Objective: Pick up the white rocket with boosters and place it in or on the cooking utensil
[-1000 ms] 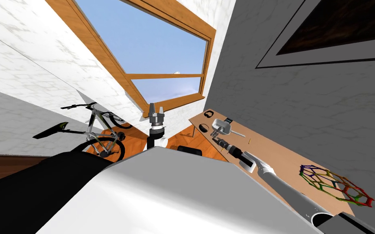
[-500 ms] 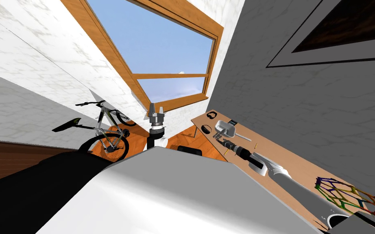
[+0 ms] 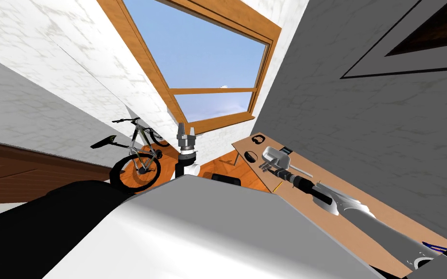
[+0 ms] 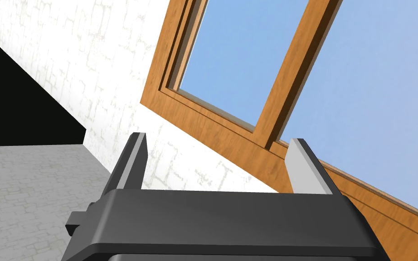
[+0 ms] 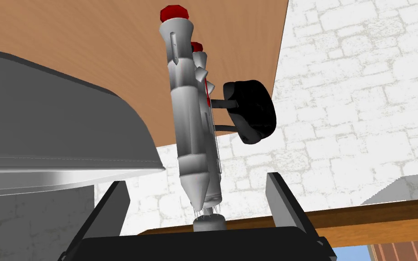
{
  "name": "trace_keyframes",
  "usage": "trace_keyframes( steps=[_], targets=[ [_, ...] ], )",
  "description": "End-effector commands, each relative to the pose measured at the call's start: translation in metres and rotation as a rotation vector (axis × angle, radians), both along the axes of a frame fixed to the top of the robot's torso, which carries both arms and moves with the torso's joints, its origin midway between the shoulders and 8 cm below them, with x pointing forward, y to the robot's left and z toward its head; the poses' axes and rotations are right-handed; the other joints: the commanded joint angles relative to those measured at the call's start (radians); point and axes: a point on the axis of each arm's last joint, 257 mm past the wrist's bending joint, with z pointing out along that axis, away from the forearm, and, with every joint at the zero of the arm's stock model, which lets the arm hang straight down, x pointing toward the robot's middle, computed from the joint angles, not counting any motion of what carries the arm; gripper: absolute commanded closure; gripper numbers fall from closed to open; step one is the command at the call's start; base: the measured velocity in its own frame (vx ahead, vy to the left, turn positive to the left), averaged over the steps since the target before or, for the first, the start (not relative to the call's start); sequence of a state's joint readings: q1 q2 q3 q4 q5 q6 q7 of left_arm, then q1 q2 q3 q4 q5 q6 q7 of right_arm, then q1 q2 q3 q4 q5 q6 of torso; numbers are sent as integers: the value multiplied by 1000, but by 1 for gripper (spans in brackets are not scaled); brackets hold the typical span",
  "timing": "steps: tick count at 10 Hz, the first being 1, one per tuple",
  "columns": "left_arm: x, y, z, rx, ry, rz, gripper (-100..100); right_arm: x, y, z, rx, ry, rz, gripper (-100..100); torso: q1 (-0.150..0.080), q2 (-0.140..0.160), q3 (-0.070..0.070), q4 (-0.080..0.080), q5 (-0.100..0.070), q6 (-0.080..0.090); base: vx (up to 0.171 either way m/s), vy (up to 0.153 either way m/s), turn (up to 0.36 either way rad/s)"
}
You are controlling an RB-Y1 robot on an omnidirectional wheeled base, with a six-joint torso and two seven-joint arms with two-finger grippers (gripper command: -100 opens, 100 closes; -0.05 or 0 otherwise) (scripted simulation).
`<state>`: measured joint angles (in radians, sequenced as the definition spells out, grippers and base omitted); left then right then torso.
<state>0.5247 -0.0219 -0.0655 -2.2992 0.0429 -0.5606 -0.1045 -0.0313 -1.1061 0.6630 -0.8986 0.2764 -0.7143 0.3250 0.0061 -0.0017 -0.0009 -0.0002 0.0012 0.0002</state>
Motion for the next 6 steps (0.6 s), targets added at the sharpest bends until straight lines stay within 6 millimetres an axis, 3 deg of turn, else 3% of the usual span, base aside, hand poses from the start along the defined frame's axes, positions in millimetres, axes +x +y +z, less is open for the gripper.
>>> trace_keyframes(
  steps=[1,3,4,5,6],
  targets=[
    [0,0,0,0,0,0,0,0,-19,6,-52,-5,10,-100,0,0,0,0,0,0,28,105,171],
    [0,0,0,0,0,0,0,-1,-20,4,-54,-5,12,-100,0,0,0,0,0,1,26,57,56],
    [0,0,0,0,0,0,0,-1,-20,4,-57,-6,13,0,-3,1,0,0,-1,1,3,7,-3],
    [0,0,0,0,0,0,0,1,-14,-5,-55,-6,8,-100,-4,2,1,0,-1,1,34,-3,33],
    [0,0,0,0,0,0,0,0,-17,-2,-54,-5,9,-100,-5,0,0,0,-2,1,21,-3,12]
  ],
)
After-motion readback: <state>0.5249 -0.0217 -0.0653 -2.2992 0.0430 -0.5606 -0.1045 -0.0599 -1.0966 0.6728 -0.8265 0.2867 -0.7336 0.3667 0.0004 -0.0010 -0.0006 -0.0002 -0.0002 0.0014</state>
